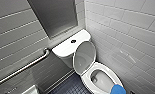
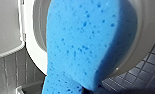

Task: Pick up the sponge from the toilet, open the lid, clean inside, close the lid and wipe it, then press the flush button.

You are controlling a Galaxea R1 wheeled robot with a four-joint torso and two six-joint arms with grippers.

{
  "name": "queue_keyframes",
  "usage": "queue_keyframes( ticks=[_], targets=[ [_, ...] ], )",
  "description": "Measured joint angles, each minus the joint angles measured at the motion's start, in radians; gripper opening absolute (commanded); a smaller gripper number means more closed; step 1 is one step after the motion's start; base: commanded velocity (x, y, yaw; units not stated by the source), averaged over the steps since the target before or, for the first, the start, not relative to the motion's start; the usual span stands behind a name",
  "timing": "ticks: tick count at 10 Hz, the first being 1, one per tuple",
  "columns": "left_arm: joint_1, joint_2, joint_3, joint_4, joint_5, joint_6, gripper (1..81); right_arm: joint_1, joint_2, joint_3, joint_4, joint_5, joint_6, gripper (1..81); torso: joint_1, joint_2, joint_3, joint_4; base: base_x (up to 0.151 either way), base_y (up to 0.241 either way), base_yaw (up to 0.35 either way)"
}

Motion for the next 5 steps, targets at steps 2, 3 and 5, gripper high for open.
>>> queue_keyframes(
  ticks=[2, 3, 5],
  targets=[
    [-0.001, -0.007, 0.002, 0.0, -0.004, 0.0, 81.1, -0.083, -0.043, 0.026, 0.0, 0.003, -0.001, 1.0, 0.0, 0.0, 0.0, 0.0, 0.0, 0.0, 0.0],
    [-0.005, -0.019, 0.01, 0.0, -0.005, 0.0, 81.1, -0.133, -0.044, 0.025, -0.006, 0.003, -0.001, 1.0, 0.0, 0.0, 0.0, 0.0, 0.0, 0.0, 0.0],
    [-0.028, -0.056, 0.071, 0.0, -0.006, 0.0, 81.1, -0.24, -0.045, -0.004, -0.035, 0.001, -0.004, 1.0, 0.0, 0.0, 0.0, 0.0, 0.0, 0.0, 0.0]
  ],
)
